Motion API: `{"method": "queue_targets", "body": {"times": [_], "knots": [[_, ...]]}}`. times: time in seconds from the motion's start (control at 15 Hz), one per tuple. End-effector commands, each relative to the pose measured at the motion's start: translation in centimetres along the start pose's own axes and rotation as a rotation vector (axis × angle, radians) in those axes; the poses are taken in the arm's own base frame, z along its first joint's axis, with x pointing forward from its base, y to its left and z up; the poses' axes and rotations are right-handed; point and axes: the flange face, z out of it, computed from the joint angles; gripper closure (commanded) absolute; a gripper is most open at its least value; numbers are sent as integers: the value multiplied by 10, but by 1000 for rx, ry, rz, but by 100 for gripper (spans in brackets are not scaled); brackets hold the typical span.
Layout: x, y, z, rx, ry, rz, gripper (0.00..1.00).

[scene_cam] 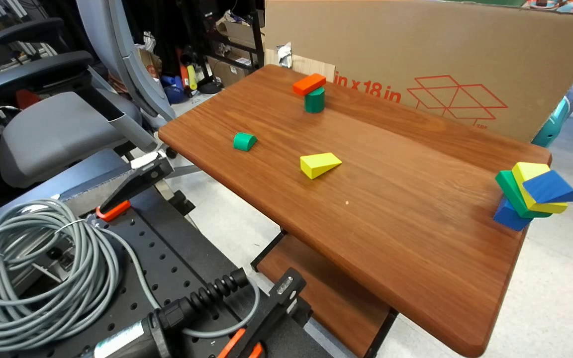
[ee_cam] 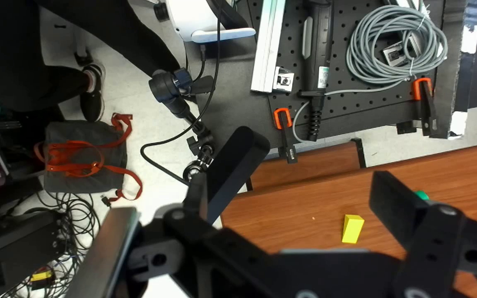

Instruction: Pick up the triangular block and put it on the table

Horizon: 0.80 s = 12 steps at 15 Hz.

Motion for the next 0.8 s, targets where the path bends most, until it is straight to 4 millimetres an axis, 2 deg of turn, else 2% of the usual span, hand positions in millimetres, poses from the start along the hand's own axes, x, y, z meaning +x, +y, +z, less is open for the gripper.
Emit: {"method": "queue_targets", "body": {"times": [0.0,0.2,0.4,0.53,0.73], "knots": [[0,0,-1,0,-1,0,0],[2,-4,-5,17,3,11,0],[15,-11,-13,68,25,36,0],[27,-13,-18,128,61,69,0],[56,-8,-26,207,130,148,0]]}}
